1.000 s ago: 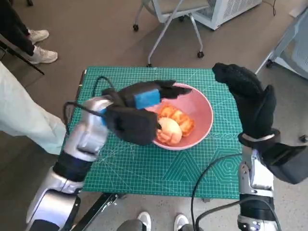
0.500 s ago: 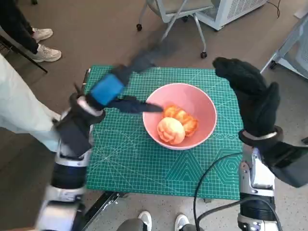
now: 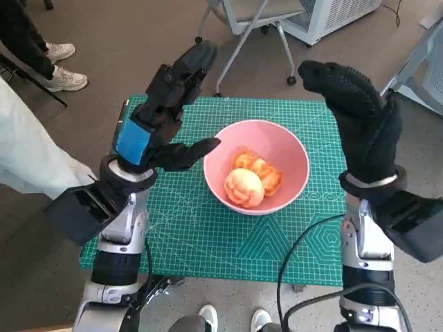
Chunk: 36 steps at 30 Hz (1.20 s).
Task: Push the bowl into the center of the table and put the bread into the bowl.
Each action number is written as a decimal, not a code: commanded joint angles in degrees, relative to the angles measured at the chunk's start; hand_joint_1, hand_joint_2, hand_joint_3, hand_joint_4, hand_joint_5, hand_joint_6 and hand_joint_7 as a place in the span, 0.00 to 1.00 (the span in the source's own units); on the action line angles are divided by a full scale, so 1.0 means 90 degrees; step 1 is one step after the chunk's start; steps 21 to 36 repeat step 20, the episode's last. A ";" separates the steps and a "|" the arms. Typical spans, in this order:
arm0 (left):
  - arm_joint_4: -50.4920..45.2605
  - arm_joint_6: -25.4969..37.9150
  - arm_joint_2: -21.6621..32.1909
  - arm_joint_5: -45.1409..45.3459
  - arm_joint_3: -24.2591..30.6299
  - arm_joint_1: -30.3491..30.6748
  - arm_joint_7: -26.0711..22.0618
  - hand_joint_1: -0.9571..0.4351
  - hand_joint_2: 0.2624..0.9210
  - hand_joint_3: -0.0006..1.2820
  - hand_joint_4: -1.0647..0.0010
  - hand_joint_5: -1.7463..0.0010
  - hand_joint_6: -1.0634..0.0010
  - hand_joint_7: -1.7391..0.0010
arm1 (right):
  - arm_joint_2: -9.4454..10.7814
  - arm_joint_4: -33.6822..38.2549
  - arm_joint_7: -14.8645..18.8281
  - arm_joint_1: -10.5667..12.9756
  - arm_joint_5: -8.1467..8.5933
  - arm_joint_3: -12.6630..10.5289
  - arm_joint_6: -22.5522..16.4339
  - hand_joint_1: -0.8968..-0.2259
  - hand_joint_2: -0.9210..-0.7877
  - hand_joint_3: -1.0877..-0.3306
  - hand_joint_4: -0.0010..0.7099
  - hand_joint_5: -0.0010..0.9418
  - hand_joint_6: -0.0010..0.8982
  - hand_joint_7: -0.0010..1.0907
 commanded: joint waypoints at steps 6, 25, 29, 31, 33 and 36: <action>-0.0161 0.0013 -0.0056 -0.0312 0.0057 0.0141 -0.0157 0.21 1.00 0.34 1.00 1.00 1.00 0.88 | -0.0056 0.0173 0.0000 -0.0050 -0.0103 0.0042 0.0001 0.29 0.00 0.40 0.28 0.00 0.01 0.55; 0.0040 -0.0346 -0.0141 -0.0269 0.0130 0.0129 -0.0081 0.20 1.00 0.32 1.00 1.00 1.00 0.86 | -0.0071 0.0103 -0.0051 -0.0040 -0.0157 0.0051 0.0028 0.28 0.00 0.41 0.28 0.00 0.01 0.54; 0.0040 -0.0346 -0.0141 -0.0269 0.0130 0.0129 -0.0081 0.20 1.00 0.32 1.00 1.00 1.00 0.86 | -0.0071 0.0103 -0.0051 -0.0040 -0.0157 0.0051 0.0028 0.28 0.00 0.41 0.28 0.00 0.01 0.54; 0.0040 -0.0346 -0.0141 -0.0269 0.0130 0.0129 -0.0081 0.20 1.00 0.32 1.00 1.00 1.00 0.86 | -0.0071 0.0103 -0.0051 -0.0040 -0.0157 0.0051 0.0028 0.28 0.00 0.41 0.28 0.00 0.01 0.54; 0.0040 -0.0346 -0.0141 -0.0269 0.0130 0.0129 -0.0081 0.20 1.00 0.32 1.00 1.00 1.00 0.86 | -0.0071 0.0103 -0.0051 -0.0040 -0.0157 0.0051 0.0028 0.28 0.00 0.41 0.28 0.00 0.01 0.54; 0.0040 -0.0346 -0.0141 -0.0269 0.0130 0.0129 -0.0081 0.20 1.00 0.32 1.00 1.00 1.00 0.86 | -0.0071 0.0103 -0.0051 -0.0040 -0.0157 0.0051 0.0028 0.28 0.00 0.41 0.28 0.00 0.01 0.54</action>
